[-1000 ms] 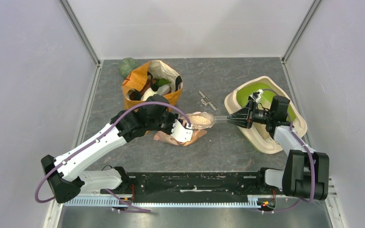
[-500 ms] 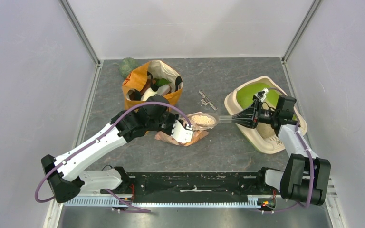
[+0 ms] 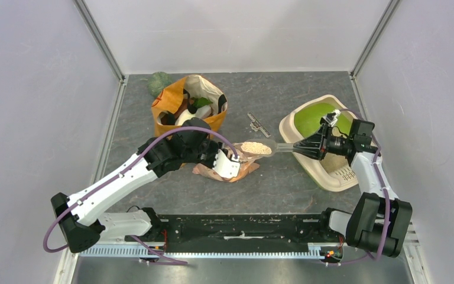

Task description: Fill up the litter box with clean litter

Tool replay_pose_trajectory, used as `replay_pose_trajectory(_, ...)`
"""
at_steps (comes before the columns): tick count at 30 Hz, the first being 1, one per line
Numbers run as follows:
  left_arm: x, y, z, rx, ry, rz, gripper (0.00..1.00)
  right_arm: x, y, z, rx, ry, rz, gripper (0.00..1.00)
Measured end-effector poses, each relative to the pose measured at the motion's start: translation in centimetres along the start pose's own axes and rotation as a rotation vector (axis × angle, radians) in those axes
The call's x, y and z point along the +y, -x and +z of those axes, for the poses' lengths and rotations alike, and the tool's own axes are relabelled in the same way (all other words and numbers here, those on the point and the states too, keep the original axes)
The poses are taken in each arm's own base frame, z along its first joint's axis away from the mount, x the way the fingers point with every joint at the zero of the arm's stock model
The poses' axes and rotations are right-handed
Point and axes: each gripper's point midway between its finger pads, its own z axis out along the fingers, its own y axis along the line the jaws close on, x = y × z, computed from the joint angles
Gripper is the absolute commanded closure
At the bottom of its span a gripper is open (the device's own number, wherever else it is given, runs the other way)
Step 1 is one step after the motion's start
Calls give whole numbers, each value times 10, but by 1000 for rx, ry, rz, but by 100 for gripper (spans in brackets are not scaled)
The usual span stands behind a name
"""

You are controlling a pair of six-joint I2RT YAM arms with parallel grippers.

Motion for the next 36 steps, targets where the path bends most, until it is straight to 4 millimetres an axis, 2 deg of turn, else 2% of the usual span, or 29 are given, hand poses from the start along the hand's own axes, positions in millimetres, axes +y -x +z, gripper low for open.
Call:
replay_pose_trajectory(17,0,0,0,1,-2,0,98,20,14,-23,-77,31,-14,100)
replay_pose_trajectory(25,0,0,0,1,-2,0,98,23,35,-43,-172,29,2,100)
replay_pose_trajectory(36,0,0,0,1,-3,0,98,32,58,-83,-330,16,11,100)
